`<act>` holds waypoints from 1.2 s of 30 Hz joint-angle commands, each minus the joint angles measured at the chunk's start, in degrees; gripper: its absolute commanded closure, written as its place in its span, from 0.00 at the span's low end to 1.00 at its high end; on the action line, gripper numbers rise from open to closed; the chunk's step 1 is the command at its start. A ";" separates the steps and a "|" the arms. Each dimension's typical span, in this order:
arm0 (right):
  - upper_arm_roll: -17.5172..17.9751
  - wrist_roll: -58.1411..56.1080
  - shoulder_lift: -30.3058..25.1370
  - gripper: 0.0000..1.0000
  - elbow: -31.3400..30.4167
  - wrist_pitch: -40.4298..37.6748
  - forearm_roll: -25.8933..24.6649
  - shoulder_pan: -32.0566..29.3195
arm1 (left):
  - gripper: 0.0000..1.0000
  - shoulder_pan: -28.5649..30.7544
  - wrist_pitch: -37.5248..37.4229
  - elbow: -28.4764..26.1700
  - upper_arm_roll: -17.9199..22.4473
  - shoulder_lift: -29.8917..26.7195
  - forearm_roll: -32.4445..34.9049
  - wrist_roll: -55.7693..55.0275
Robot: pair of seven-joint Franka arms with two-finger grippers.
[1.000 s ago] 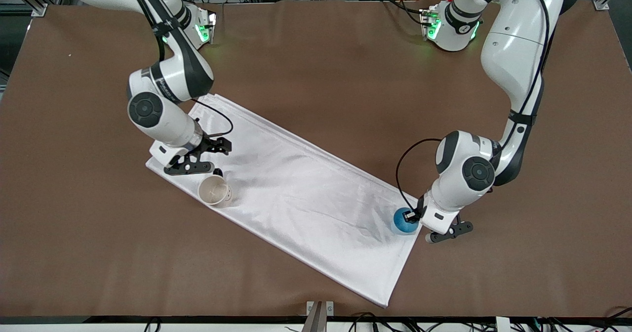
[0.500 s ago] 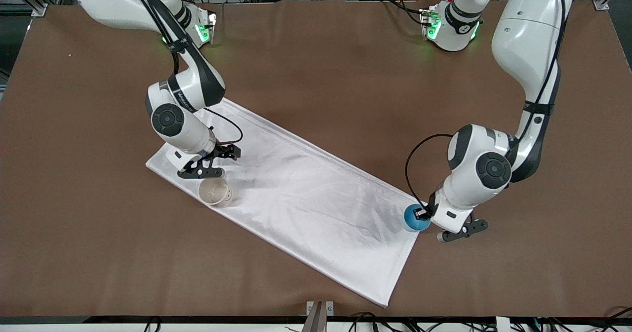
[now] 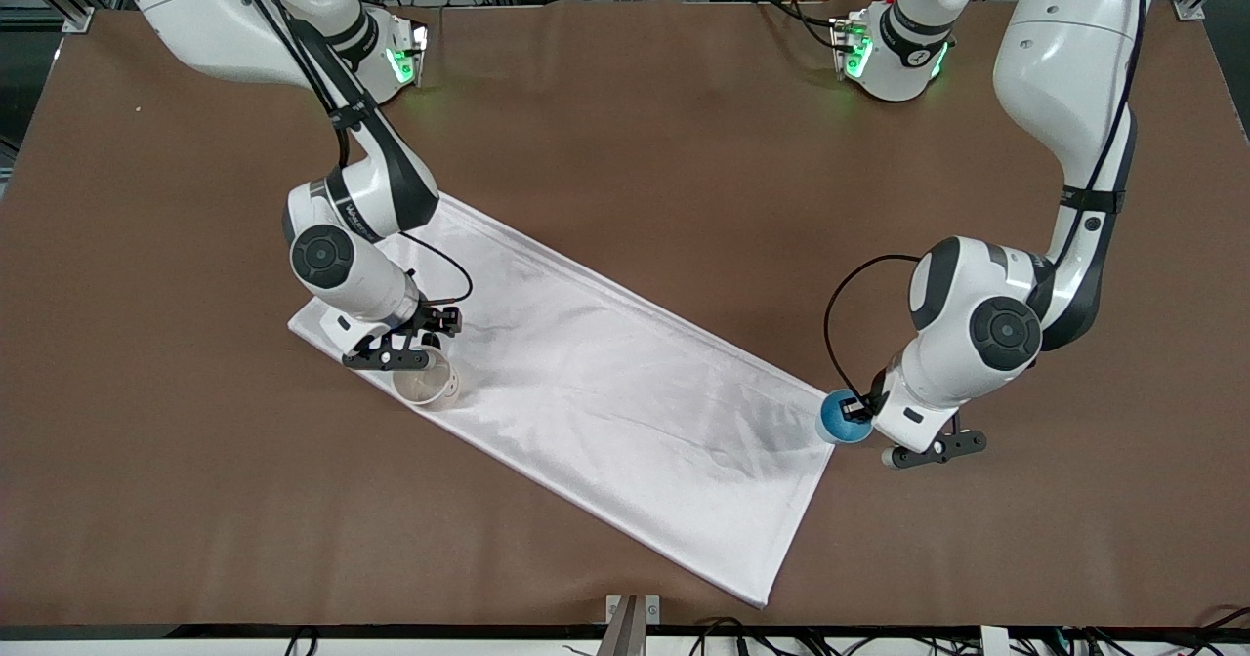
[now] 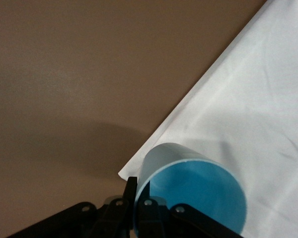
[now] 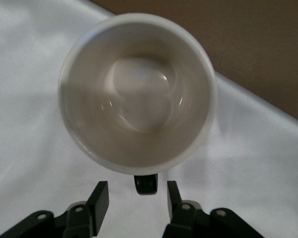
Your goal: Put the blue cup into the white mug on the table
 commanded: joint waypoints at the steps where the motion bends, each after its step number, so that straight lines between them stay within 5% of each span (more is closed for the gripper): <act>1: 0.18 1.57 0.82 0.88 1.45 -0.06 -1.95 -0.48 | 1.00 0.15 -0.32 -2.02 -0.17 -2.04 1.63 0.38; 4: 0.17 1.39 0.73 1.00 1.54 -0.24 -2.21 -0.39 | 1.00 0.06 -0.32 -2.02 -0.08 -1.95 1.63 0.30; 15: 0.70 1.92 -1.47 1.00 4.96 -5.76 -5.11 1.88 | 1.00 0.06 -0.32 -2.02 -0.08 -1.95 1.63 0.21; 23: 0.70 7.27 -0.94 1.00 17.62 -18.69 -4.67 8.56 | 1.00 0.06 -0.32 -2.02 -0.08 -1.95 1.63 0.12; 36: 3.51 17.65 1.07 1.00 25.62 -18.70 -4.50 20.16 | 1.00 0.06 -0.32 -2.02 -0.08 -1.95 1.63 0.03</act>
